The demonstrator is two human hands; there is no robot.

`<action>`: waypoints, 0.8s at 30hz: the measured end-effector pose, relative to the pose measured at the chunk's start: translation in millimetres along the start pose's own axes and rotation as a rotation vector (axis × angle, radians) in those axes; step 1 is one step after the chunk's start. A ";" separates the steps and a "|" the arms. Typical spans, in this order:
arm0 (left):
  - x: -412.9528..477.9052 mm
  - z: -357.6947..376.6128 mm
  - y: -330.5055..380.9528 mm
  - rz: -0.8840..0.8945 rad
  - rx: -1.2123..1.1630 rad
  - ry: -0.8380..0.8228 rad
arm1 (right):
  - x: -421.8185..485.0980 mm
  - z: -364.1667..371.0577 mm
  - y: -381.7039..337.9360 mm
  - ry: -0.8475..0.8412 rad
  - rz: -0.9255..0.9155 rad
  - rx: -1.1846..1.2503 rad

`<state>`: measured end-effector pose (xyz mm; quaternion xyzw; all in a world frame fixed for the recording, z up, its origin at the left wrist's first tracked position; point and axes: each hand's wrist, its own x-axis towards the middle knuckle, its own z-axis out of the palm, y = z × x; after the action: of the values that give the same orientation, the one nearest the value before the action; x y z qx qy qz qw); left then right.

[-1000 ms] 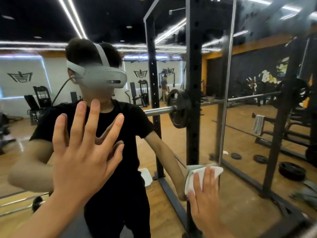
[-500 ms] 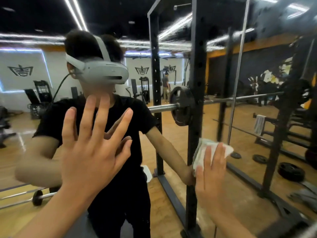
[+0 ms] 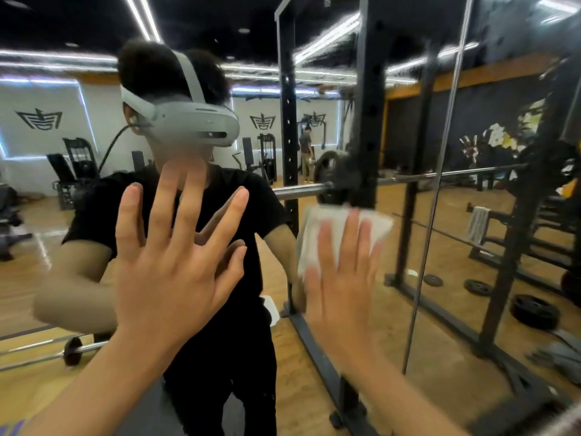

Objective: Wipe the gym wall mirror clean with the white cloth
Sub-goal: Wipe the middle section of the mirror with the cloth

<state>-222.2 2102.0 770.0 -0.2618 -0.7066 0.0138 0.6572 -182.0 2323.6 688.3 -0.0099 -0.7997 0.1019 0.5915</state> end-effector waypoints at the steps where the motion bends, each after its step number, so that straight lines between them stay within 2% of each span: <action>1: -0.1 0.2 -0.2 0.002 -0.001 -0.003 | -49.6 6.4 1.1 -0.082 -0.041 -0.008; 3: 1.0 0.1 -1.3 0.007 -0.010 -0.011 | -111.2 8.4 18.2 -0.219 -0.121 -0.089; 5: -0.5 -0.5 -1.5 0.005 0.000 -0.020 | -99.4 -1.1 42.1 -0.255 -0.181 -0.109; 6: -1.2 -0.3 -1.1 0.006 0.008 -0.023 | -71.6 -8.7 49.5 -0.216 -0.155 -0.097; 10: -0.1 -0.3 -1.6 0.003 0.008 -0.025 | 95.2 -36.8 32.5 0.101 0.131 -0.045; 12: 0.4 -0.5 -0.9 0.002 0.001 -0.028 | 127.4 -33.1 5.4 0.169 0.182 -0.033; 14: -0.4 -0.9 0.4 -0.004 -0.008 -0.021 | 93.8 -17.7 -23.9 0.130 0.091 -0.045; 16: -0.2 -1.2 -0.4 -0.007 -0.018 -0.014 | 14.9 0.4 -42.8 -0.021 -0.087 -0.038; 18: 0.1 -2.1 -1.0 0.002 -0.023 -0.023 | -69.4 7.9 -33.1 -0.213 -0.323 -0.070; 20: 0.6 -2.8 -0.5 0.006 -0.032 -0.037 | -106.2 3.9 2.7 -0.335 -0.488 -0.143; 22: 0.0 -2.3 -0.3 0.001 -0.024 -0.040 | -85.8 -6.0 32.1 -0.349 -0.494 -0.163; 24: 0.2 -1.2 0.3 -0.001 -0.013 -0.036 | -22.8 -17.0 38.2 -0.191 -0.303 -0.093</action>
<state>-221.0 2102.0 770.2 -0.2654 -0.7187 0.0134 0.6425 -163.1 2360.5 664.8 0.0930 -0.8484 -0.0252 0.5205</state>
